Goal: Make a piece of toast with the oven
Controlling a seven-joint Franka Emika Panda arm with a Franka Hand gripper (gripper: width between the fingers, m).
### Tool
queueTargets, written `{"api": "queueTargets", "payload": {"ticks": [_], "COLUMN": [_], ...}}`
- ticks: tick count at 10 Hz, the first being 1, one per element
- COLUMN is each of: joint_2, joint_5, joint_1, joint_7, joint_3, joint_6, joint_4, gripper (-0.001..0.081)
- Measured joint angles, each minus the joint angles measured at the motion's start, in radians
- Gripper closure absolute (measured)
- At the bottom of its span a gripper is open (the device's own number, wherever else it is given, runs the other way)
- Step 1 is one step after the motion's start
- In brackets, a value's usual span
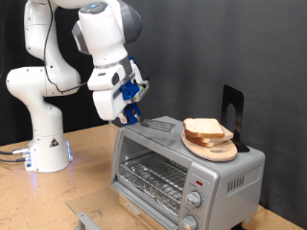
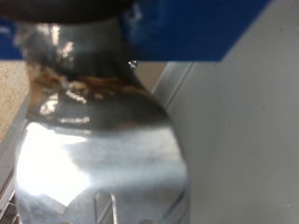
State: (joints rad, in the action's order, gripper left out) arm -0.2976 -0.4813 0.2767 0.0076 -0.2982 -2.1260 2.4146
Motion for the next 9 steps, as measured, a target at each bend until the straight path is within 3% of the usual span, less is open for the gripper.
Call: {"api": "queueTargets", "payload": {"ticks": [9], "joint_2": [0.017], "joint_5": [0.010], "joint_1": [-0.001], "joint_7": [-0.059], "joint_3": [-0.002], "joint_6": [0.072], "joint_4": [-0.038], "gripper": [0.0414]}}
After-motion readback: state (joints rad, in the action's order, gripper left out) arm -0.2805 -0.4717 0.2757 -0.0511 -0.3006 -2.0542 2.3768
